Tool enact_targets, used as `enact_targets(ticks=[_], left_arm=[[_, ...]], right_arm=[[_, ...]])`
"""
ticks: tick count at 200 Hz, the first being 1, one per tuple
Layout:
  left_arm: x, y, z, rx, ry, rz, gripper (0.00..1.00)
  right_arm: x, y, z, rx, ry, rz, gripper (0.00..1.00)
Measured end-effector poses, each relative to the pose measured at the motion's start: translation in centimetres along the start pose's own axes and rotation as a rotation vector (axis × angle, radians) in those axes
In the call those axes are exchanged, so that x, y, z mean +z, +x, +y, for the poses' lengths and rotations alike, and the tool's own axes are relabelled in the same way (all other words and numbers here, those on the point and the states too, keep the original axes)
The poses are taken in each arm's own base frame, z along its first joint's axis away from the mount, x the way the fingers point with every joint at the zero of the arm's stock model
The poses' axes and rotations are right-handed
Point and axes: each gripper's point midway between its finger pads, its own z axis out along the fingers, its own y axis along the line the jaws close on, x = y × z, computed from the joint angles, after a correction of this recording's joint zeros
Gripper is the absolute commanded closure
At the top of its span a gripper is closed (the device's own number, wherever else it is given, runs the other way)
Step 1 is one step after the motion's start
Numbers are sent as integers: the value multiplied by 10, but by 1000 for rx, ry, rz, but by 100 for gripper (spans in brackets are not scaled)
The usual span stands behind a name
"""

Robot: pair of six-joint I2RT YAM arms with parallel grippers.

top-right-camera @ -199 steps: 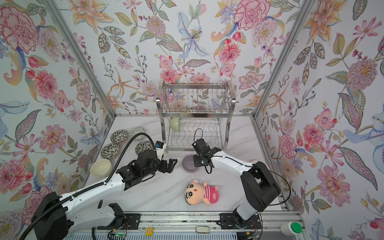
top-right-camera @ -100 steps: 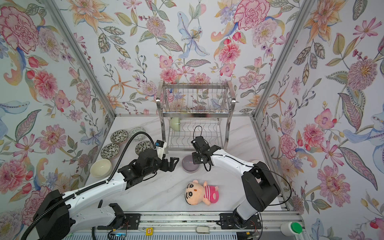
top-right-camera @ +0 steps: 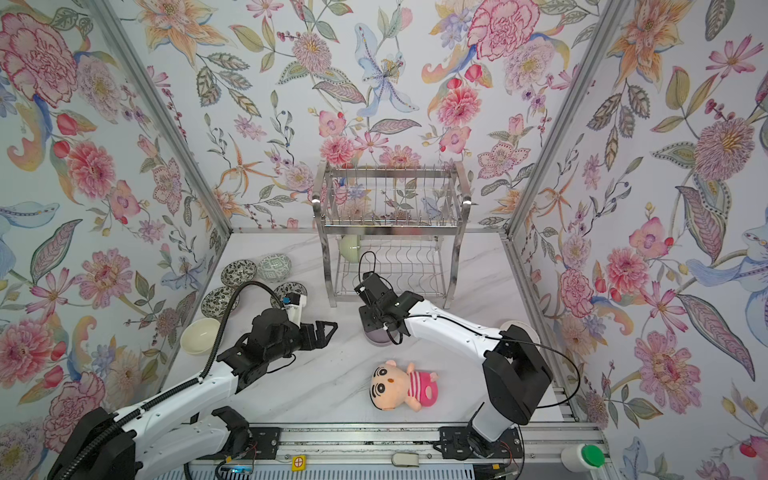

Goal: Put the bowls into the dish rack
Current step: 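Lift and carry the lilac bowl toward the rack with the right gripper, then tilt the lilac bowl on edge into the lower slots beside the green bowl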

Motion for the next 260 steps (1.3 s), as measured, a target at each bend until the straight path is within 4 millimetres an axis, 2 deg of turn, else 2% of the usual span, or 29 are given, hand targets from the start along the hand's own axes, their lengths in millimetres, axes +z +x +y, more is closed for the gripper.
enact_targets(ticks=[36,75,90,116,154,177,197,217,239,260], left_arm=[[-8,4,3,-35,26,-11,1],[-7,1,5,-44,34,-24,1],[-3,4,5,-46,35,-9,1],[2,11,10,-53,24,24,1],[6,15,15,-52,7,42,1],[11,16,17,-54,-4,56,0],[12,8,11,-47,7,41,1],[11,-6,1,-33,33,8,1],[9,-23,-13,-6,65,-33,1],[7,-40,-25,26,90,-69,1]], right_arm=[[25,23,21,-42,-2,79,52],[47,44,23,-63,25,151,62],[48,45,22,-64,28,155,67],[49,45,24,-69,24,158,83],[49,42,28,-92,9,164,99],[48,41,34,-104,-27,167,100],[42,39,42,-108,-74,164,100],[26,28,53,-90,-169,125,100],[-4,7,62,-53,-310,20,100],[-27,-19,58,9,-422,-103,100]])
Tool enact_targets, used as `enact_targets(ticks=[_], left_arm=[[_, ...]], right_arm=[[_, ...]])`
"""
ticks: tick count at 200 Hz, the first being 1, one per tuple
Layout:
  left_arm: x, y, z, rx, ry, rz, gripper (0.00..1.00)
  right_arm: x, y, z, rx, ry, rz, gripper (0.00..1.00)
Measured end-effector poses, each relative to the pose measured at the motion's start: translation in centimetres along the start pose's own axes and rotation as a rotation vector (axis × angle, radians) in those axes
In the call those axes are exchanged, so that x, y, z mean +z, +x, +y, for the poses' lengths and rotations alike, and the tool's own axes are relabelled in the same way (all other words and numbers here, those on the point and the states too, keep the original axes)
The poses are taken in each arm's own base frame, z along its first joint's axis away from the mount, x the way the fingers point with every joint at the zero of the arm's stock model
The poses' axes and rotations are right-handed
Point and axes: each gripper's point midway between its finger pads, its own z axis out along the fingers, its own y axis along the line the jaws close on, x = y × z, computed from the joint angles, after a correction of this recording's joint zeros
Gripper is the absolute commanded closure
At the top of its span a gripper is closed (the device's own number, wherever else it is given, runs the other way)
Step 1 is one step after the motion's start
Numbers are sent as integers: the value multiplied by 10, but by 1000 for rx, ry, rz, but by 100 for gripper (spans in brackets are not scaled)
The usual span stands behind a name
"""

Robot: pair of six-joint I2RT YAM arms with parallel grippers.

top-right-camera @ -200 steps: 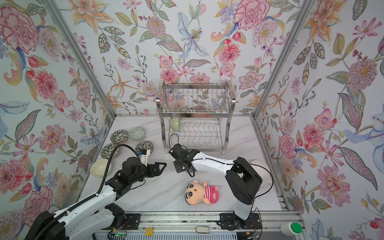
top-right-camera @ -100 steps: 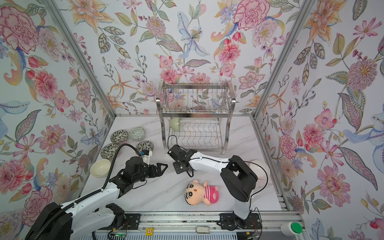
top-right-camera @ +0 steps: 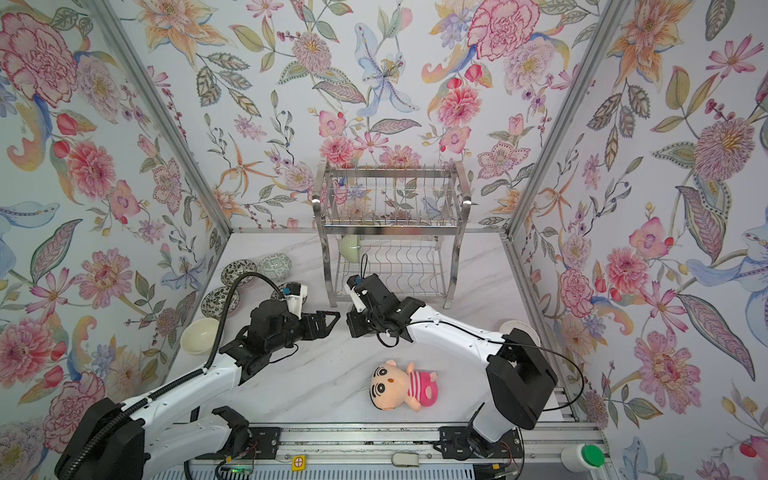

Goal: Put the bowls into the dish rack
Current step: 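Tilt the lilac bowl on edge into the lower slots beside the green bowl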

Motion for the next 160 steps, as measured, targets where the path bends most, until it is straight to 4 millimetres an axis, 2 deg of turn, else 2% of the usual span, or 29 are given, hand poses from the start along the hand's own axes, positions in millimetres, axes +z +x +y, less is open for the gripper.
enact_targets(ticks=[19,40,63,83,108,160], left_arm=[[0,-12,-9,29,18,-24,1],[3,-20,-18,59,31,-32,1],[10,-23,-24,88,35,-22,1],[16,-24,-31,125,36,-13,1],[24,-26,-41,170,39,-5,0],[39,-29,-47,214,19,12,1]], right_arm=[[-9,-21,-8,45,-61,-103,100],[-9,-31,-24,94,-88,-164,100],[-13,-43,-35,134,-117,-221,100],[-20,-62,-44,160,-158,-292,100],[-22,-84,-64,196,-179,-371,100],[-6,-96,-106,300,-187,-421,100]])
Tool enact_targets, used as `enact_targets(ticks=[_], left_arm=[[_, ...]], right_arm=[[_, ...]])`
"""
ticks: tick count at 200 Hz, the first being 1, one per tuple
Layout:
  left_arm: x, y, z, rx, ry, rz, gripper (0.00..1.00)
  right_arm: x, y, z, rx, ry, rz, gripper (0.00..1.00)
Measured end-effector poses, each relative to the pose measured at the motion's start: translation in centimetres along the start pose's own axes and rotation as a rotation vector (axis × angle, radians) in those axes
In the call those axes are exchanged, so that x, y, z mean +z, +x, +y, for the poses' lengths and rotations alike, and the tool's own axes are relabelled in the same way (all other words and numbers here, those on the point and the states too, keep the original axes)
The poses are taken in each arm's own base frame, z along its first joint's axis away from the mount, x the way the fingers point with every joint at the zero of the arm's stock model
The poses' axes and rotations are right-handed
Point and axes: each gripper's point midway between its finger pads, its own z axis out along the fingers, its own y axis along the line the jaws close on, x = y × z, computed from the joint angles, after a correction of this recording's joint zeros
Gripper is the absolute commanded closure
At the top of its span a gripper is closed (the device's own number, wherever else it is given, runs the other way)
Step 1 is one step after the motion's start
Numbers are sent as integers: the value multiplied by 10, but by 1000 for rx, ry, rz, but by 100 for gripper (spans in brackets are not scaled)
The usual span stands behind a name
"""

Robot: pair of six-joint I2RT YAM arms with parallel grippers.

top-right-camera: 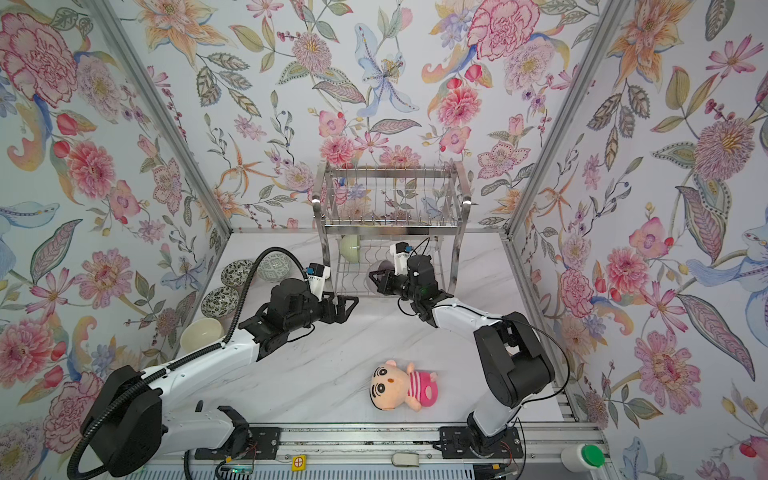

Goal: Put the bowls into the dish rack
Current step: 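Tilt the lilac bowl on edge into the lower slots beside the green bowl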

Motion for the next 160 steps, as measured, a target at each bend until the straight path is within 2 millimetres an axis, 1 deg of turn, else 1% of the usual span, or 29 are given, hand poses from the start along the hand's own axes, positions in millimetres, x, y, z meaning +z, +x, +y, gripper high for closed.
enact_targets(ticks=[35,100,135,160], left_arm=[[10,-4,1,15,-15,7,1],[25,-2,3,33,-26,32,1],[41,-5,8,70,-66,59,1],[48,-7,14,95,-104,74,1]], right_arm=[[12,-6,-14,58,-13,-22,100],[34,-32,-29,140,-95,-102,100],[46,-46,-36,174,-144,-130,100],[56,-56,-40,196,-174,-151,100]])
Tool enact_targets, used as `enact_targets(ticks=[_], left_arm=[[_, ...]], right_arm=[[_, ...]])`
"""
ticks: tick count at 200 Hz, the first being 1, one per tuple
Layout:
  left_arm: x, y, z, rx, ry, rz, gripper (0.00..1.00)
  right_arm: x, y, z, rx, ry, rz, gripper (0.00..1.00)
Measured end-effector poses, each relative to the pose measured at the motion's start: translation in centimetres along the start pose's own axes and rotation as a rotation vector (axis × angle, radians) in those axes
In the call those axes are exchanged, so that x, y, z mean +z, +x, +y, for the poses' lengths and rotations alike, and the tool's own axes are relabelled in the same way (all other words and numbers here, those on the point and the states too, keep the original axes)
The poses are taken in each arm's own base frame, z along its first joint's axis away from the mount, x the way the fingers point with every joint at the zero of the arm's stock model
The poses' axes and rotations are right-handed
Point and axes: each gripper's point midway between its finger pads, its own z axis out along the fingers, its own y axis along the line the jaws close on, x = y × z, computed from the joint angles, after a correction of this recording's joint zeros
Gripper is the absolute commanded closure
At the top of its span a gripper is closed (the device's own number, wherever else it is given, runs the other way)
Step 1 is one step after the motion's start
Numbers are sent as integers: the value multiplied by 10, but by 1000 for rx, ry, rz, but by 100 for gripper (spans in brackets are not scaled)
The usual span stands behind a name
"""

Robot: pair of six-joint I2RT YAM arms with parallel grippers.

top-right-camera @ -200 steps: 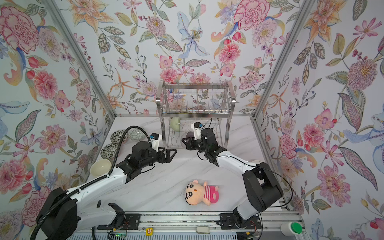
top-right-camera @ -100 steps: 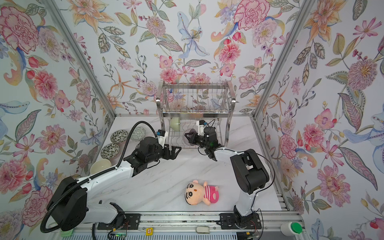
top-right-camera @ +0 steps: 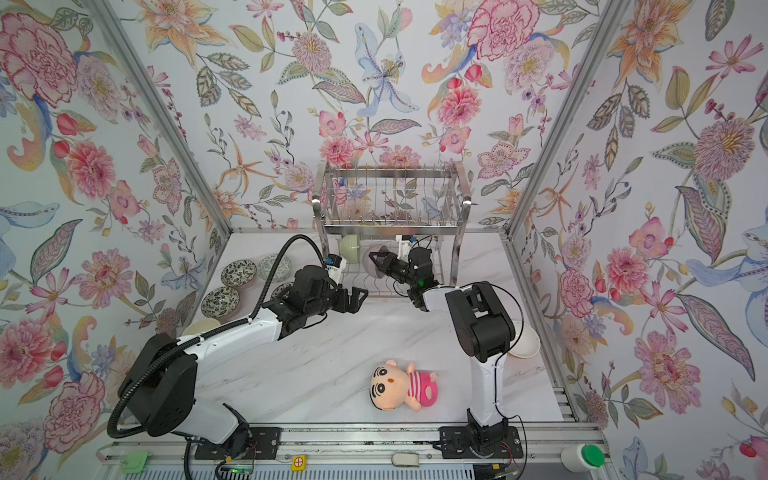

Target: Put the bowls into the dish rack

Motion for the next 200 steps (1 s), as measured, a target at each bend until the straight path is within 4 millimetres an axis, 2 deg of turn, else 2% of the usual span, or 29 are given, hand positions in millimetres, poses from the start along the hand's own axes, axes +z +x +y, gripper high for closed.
enact_targets(ticks=[32,65,104,200], left_arm=[[10,-8,6,36,-50,16,1],[15,-6,12,69,-89,48,1],[19,-12,14,99,-111,60,1],[20,-19,12,113,-117,71,1]], right_arm=[[13,-10,-9,31,-42,-25,100],[27,-14,-20,66,-68,-36,100],[41,-25,-20,76,-109,-58,100],[58,-38,-30,107,-145,-91,100]])
